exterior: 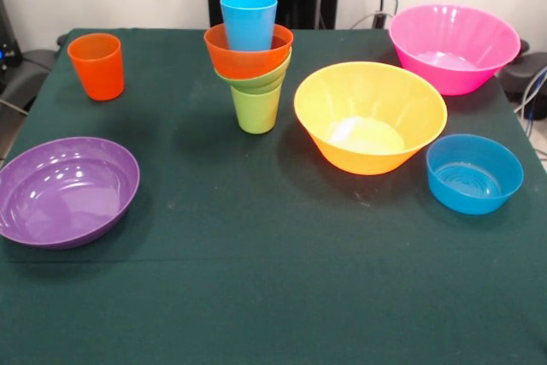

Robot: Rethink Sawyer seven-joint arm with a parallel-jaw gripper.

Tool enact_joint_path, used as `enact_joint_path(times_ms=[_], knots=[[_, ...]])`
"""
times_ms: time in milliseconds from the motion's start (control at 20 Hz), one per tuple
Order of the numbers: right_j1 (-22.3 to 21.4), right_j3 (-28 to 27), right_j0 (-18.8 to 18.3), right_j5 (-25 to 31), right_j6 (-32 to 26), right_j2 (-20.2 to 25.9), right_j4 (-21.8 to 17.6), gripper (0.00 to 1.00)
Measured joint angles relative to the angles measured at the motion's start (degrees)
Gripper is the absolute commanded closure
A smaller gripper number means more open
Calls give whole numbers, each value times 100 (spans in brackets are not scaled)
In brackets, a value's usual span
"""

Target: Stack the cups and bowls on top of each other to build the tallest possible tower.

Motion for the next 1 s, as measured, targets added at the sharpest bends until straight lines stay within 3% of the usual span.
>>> enact_joint_path(times_ms=[1000], knots=[[-223, 33, 400, 0, 1, -1, 532, 100]])
